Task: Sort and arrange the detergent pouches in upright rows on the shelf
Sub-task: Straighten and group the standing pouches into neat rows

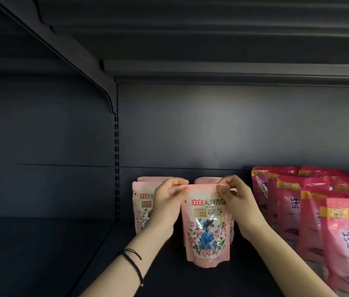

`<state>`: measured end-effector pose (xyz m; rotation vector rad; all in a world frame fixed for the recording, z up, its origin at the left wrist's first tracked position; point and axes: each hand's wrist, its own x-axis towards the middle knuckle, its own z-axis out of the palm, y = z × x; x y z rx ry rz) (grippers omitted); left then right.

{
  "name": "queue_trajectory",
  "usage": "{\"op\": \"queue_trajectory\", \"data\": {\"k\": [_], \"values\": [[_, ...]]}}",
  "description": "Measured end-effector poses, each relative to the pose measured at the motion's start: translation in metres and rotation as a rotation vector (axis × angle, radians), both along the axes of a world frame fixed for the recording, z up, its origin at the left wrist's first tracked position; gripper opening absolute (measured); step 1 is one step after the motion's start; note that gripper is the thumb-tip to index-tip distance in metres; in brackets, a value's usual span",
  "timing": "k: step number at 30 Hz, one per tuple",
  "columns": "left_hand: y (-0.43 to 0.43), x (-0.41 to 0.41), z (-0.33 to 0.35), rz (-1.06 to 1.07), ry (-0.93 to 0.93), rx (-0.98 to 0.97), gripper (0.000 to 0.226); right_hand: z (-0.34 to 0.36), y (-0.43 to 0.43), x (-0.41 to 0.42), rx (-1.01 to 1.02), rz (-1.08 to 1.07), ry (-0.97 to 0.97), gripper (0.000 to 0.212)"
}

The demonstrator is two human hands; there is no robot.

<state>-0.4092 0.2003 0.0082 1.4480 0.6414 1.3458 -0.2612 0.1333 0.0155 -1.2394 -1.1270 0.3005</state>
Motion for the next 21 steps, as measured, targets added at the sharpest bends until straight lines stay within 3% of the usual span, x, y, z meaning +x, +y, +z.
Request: {"op": "queue_trajectory", "data": {"k": [10, 15, 18, 21], "values": [[-0.014, 0.043, -0.013, -0.045, 0.133, 0.043, 0.016, -0.015, -0.014, 0.044, -0.082, -0.159, -0.081, 0.016], [-0.006, 0.016, -0.002, 0.008, 0.372, 0.284, 0.015, -0.005, -0.019, 0.044, -0.11, -0.258, -0.578, 0.02], [0.002, -0.02, 0.007, 0.229, 0.676, 0.518, 0.011, 0.01, -0.02, 0.027, -0.091, -0.335, -0.889, 0.026], [0.017, -0.061, 0.013, 0.422, 0.983, 0.765, 0.022, 0.022, -0.012, 0.001, -0.114, -0.334, -1.122, 0.029]]}}
